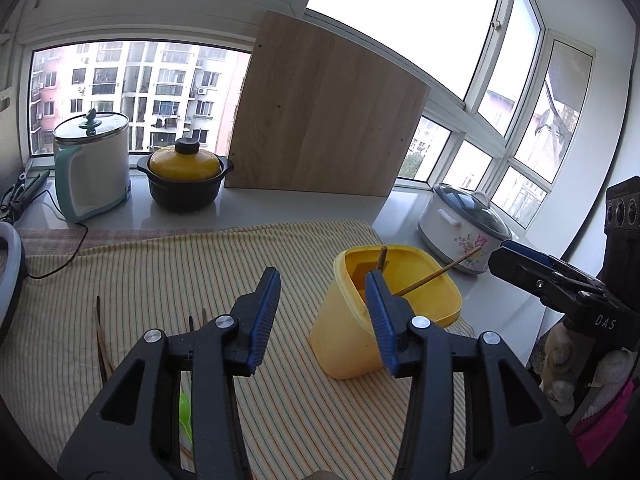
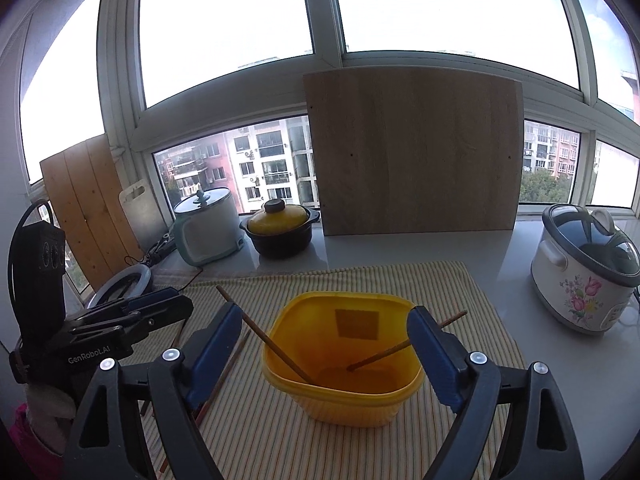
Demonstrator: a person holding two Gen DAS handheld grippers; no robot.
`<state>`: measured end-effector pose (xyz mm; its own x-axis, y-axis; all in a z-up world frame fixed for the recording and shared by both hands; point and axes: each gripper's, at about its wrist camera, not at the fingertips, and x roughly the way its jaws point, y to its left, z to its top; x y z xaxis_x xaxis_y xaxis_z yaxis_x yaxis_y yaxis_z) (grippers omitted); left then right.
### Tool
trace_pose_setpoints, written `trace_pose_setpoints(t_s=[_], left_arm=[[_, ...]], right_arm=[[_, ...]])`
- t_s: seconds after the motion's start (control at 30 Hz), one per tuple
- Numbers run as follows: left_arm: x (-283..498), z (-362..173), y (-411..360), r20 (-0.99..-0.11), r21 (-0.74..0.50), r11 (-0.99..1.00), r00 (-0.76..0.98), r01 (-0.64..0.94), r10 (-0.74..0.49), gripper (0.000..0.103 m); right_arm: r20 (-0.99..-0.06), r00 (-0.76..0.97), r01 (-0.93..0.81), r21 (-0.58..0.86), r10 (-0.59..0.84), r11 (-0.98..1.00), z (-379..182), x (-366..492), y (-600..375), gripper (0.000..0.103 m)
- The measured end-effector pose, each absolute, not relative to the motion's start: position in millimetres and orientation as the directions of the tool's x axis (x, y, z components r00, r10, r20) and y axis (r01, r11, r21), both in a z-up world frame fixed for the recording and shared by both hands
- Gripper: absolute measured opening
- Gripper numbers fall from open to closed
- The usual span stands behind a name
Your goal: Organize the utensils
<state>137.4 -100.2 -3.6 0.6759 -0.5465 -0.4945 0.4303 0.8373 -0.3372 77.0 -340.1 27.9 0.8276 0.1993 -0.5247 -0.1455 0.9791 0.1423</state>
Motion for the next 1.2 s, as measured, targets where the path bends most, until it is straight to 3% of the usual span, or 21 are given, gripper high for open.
trace_pose_setpoints(t_s=[0.37, 0.63, 1.1, 1.2], left_arm=[[122, -7, -18, -0.508, -0.320, 0.891, 0.736, 0.322, -0.448, 0.045], [124, -41, 43, -0.586, -0.342, 0.921, 0.725, 0.184, -0.362, 0.045], [135, -112, 65, -0.721, -0.348, 0.931, 0.604, 0.110, -0.341, 0.044], [141, -127, 65, -0.756, -0.324, 0.941, 0.571, 0.098, -0.320, 0.035]], right_arm=[[-0.481, 0.824, -0.260, 0.151, 0.301, 0.954, 39, 64, -301, 0.087], [-0.542, 0.728, -0.371, 0.204, 0.420, 0.906, 13, 76, -255, 0.083], [-0.759, 0.466, -0.350, 0.314, 0.455, 0.882, -83, 130, -195, 0.045], [-0.795, 0.414, -0.316, 0.331, 0.443, 0.889, -103, 143, -189, 0.042]])
